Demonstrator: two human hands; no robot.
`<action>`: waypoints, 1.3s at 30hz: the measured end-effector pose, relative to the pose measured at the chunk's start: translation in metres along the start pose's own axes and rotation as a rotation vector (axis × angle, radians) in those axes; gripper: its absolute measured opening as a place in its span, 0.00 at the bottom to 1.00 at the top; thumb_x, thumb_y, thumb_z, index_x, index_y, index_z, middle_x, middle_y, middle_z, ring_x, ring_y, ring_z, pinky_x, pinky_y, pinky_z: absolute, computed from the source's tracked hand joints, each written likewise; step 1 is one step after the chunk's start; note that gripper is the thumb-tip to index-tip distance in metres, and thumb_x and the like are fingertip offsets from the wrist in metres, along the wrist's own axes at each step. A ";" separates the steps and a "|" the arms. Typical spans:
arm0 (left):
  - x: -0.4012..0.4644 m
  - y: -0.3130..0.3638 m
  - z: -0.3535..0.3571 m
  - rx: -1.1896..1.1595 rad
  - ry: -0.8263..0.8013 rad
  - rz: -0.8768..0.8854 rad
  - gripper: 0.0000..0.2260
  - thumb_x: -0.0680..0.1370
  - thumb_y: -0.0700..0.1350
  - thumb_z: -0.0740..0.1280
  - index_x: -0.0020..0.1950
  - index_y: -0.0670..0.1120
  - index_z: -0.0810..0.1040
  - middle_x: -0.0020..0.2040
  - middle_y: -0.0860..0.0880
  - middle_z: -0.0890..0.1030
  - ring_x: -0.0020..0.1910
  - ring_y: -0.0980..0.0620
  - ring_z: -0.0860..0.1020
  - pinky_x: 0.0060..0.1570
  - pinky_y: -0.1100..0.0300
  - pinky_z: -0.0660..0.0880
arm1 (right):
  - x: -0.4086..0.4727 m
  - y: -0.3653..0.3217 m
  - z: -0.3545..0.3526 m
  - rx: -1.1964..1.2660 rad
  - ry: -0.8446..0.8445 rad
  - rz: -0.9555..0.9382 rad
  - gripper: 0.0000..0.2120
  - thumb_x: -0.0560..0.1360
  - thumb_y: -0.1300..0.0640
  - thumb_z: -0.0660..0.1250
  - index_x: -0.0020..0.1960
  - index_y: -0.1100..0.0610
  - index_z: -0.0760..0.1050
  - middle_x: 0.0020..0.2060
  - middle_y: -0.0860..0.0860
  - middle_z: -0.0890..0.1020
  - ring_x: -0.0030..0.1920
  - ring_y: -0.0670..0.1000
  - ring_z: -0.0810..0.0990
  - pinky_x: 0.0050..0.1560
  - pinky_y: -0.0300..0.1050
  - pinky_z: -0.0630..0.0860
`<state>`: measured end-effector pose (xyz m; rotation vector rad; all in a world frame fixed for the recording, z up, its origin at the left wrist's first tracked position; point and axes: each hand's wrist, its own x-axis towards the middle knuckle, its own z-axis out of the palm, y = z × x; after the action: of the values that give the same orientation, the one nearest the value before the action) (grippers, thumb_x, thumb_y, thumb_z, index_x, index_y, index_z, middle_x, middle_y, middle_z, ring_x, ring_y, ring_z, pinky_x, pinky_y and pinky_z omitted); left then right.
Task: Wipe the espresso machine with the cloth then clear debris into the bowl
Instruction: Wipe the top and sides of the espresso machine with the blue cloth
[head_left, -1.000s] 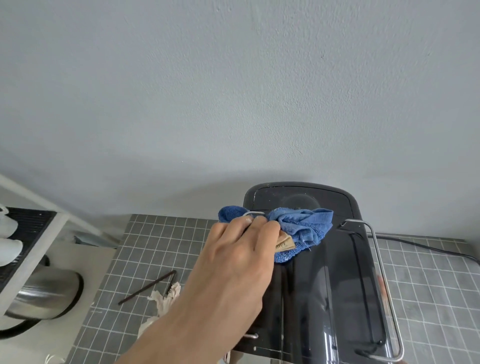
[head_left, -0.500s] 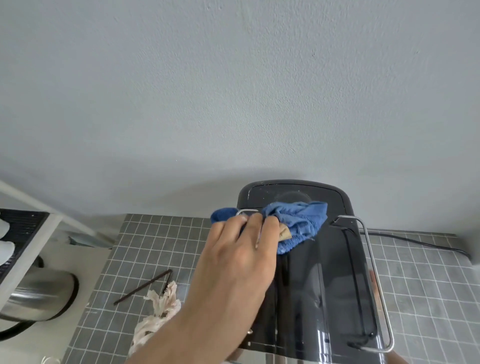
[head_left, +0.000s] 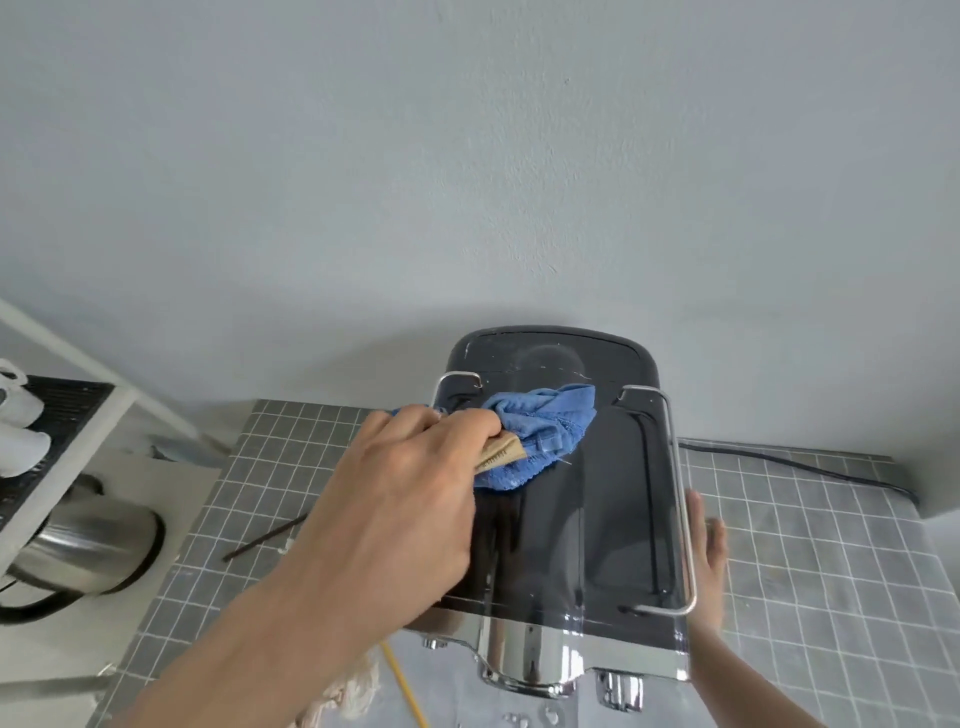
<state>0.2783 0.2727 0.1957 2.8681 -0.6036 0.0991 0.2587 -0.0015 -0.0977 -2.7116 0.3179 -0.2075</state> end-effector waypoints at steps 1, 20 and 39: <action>0.003 0.000 0.001 0.012 0.013 -0.006 0.20 0.69 0.35 0.74 0.58 0.49 0.78 0.43 0.53 0.82 0.47 0.49 0.78 0.50 0.51 0.75 | 0.001 0.001 0.003 0.034 -0.037 0.036 0.43 0.77 0.66 0.71 0.84 0.48 0.52 0.84 0.50 0.50 0.81 0.44 0.38 0.78 0.73 0.58; -0.026 -0.010 0.006 -0.044 0.119 0.190 0.19 0.77 0.53 0.70 0.68 0.53 0.77 0.55 0.62 0.77 0.52 0.56 0.75 0.54 0.57 0.70 | 0.008 0.025 0.027 -0.213 -0.262 0.015 0.38 0.84 0.36 0.50 0.81 0.44 0.27 0.84 0.46 0.40 0.83 0.53 0.33 0.83 0.62 0.40; 0.009 -0.004 0.008 0.121 -0.113 0.546 0.37 0.65 0.32 0.68 0.70 0.59 0.75 0.72 0.55 0.71 0.54 0.47 0.69 0.49 0.46 0.75 | -0.022 0.050 0.005 -0.200 -0.223 0.008 0.33 0.84 0.39 0.30 0.85 0.49 0.43 0.85 0.47 0.42 0.84 0.52 0.36 0.83 0.63 0.45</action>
<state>0.2880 0.2710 0.1885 2.7465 -1.4331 0.0562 0.2291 -0.0395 -0.1244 -2.8939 0.2968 0.1361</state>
